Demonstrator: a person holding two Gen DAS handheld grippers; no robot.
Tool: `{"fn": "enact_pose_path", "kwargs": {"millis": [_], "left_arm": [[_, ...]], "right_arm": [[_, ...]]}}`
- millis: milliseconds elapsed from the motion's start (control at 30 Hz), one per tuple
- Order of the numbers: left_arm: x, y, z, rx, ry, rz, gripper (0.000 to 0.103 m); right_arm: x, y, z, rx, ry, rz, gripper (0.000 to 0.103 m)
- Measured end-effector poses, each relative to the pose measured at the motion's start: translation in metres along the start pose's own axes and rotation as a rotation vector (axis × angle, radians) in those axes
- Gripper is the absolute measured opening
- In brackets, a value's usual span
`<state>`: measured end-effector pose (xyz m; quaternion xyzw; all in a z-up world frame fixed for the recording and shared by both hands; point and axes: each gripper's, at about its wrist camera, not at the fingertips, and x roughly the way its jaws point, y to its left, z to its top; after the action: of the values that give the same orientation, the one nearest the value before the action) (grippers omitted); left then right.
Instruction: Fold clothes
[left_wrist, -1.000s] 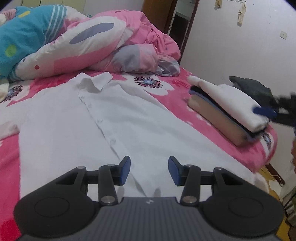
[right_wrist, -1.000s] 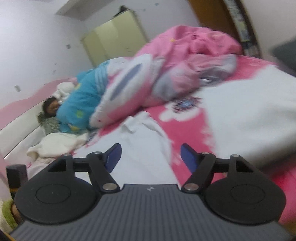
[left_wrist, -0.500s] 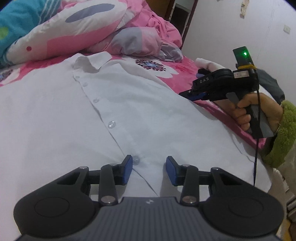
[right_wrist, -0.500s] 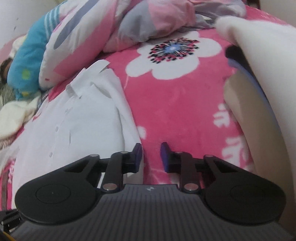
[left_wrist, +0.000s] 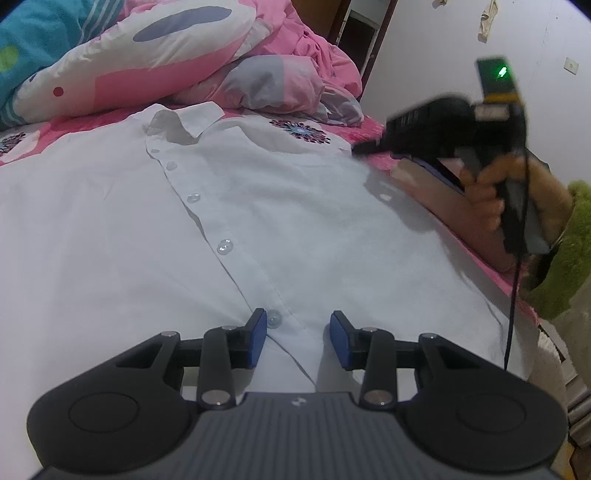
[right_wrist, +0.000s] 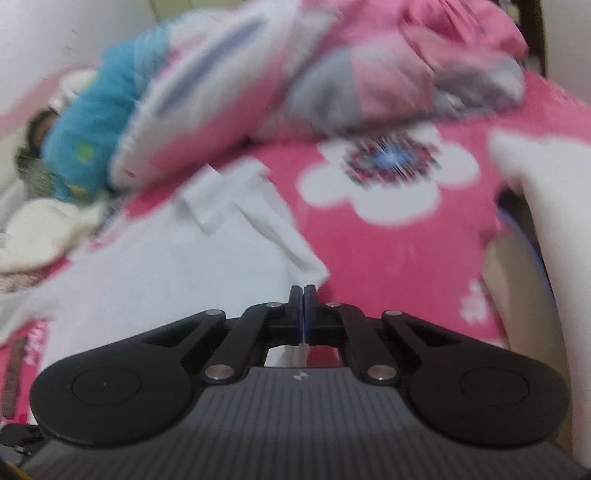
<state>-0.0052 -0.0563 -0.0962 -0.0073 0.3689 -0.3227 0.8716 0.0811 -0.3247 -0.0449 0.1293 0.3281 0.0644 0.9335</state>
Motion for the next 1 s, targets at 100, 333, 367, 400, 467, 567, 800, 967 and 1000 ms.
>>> {"fn": "enact_pose_path", "kwargs": {"millis": [100,333,367,400,467,567,800,967,1000], "left_arm": [[0.0,-0.002,0.0,0.005,0.002,0.007,0.039],[-0.001,-0.005,0.002,0.009,0.013,0.02,0.039],[-0.001,-0.005,0.002,0.009,0.015,0.02,0.039],[-0.001,-0.005,0.002,0.009,0.016,0.021,0.039],[-0.001,-0.005,0.002,0.008,0.018,0.023,0.039],[-0.001,-0.006,0.002,0.01,0.017,0.027,0.039],[-0.001,-0.003,0.003,0.013,0.018,0.027,0.039],[-0.001,-0.005,0.002,0.019,0.018,0.035,0.039],[-0.001,-0.005,0.002,0.02,0.02,0.036,0.039]], "right_arm": [[-0.004,0.036,-0.003,-0.097,-0.019,0.071,0.0],[0.025,0.119,-0.048,-0.358,0.029,0.093,0.004],[0.025,0.126,-0.054,-0.39,0.028,0.091,0.005],[0.022,0.13,-0.059,-0.412,0.017,0.091,0.009],[0.003,0.127,-0.058,-0.398,-0.035,0.112,0.018],[-0.037,0.104,-0.045,-0.298,-0.138,0.165,0.033],[-0.072,0.008,-0.037,-0.091,-0.119,-0.034,0.041],[-0.053,-0.004,-0.075,-0.121,0.086,-0.07,0.039],[-0.051,0.004,-0.084,-0.158,0.11,-0.056,0.039]]}}
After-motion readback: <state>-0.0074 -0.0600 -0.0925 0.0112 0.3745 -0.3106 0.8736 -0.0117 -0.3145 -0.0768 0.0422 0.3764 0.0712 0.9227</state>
